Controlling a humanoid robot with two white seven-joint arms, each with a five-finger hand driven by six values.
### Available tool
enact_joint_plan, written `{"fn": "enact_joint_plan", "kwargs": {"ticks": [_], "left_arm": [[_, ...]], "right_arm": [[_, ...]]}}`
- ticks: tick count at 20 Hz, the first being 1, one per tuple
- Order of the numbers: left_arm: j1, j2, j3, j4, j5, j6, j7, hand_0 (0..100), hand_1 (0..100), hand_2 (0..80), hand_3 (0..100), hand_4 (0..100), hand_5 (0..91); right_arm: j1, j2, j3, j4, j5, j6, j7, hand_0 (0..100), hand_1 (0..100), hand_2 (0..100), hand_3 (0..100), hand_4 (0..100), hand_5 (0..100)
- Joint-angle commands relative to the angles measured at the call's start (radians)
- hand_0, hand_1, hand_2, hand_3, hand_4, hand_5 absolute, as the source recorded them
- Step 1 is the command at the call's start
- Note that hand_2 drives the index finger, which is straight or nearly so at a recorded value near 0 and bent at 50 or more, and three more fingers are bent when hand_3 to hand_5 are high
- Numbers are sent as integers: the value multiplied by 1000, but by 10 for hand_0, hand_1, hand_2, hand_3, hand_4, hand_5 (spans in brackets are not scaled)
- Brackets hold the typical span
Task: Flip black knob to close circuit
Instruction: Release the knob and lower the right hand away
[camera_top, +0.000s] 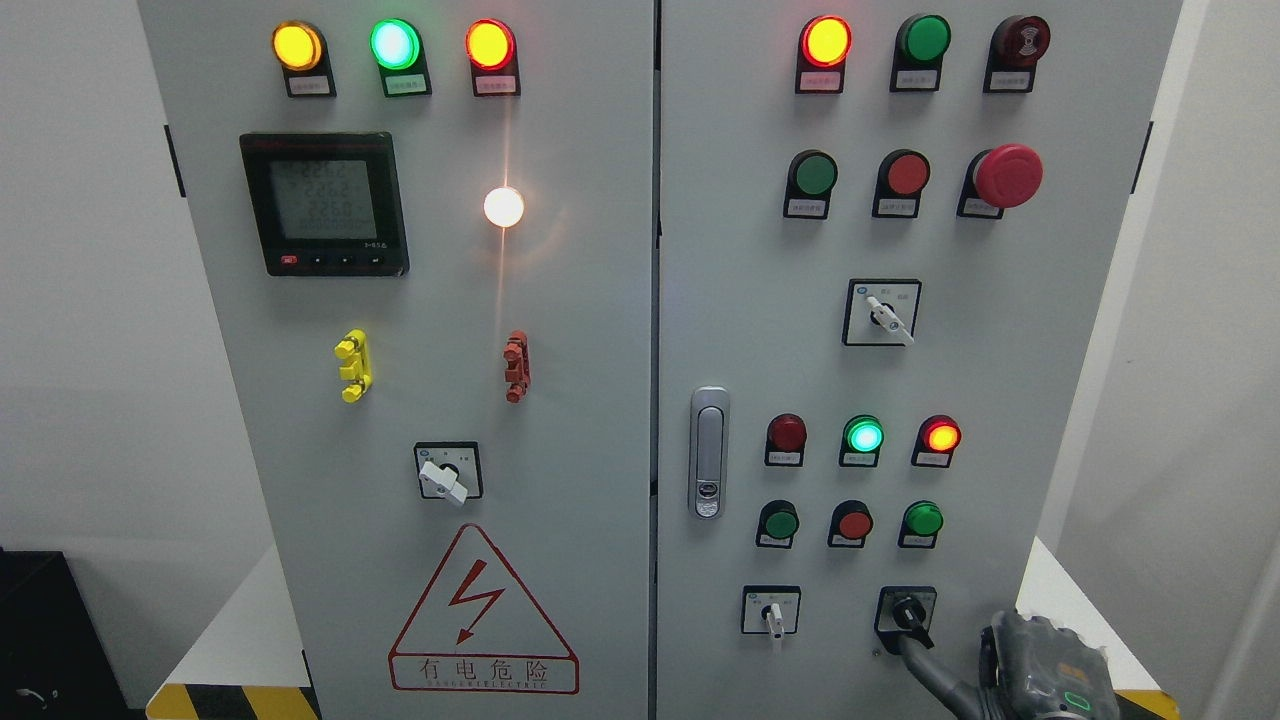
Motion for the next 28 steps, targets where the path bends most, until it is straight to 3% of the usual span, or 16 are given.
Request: {"fn": "enact_joint_plan", "kwargs": {"ticks": [1, 13, 20, 24, 26, 28], "left_arm": [[0, 0, 0, 0, 0, 0, 1, 120, 556, 0, 0, 0, 0], [0, 0, 0, 0, 0, 0, 1, 120, 556, 0, 0, 0, 0], [0, 0, 0, 0, 0, 0, 1, 120, 556, 0, 0, 0, 0], [0, 0, 0, 0, 0, 0, 1, 120, 556, 0, 0, 0, 0], [0, 0, 0, 0, 0, 0, 1, 120, 556, 0, 0, 0, 0], [0, 0, 0, 0, 0, 0, 1, 120, 556, 0, 0, 0, 0]], "right_arm": [[6, 8, 16, -10, -5, -3, 3, 0, 41, 926, 1000, 898, 850], [23, 8, 103, -21, -32, -2, -5, 0, 47, 925, 1000, 897, 852], [101, 8, 132, -134, -100, 1, -11, 0, 67, 908, 1000, 893, 848], [164, 6, 169, -209, -213, 1, -61, 0, 72, 844, 1000, 846, 803], [203, 6, 191, -242, -320, 6, -93, 0, 89, 766, 956, 798, 724], [245, 6, 209, -266, -417, 10, -149, 0, 103, 712, 941, 793, 678]]}}
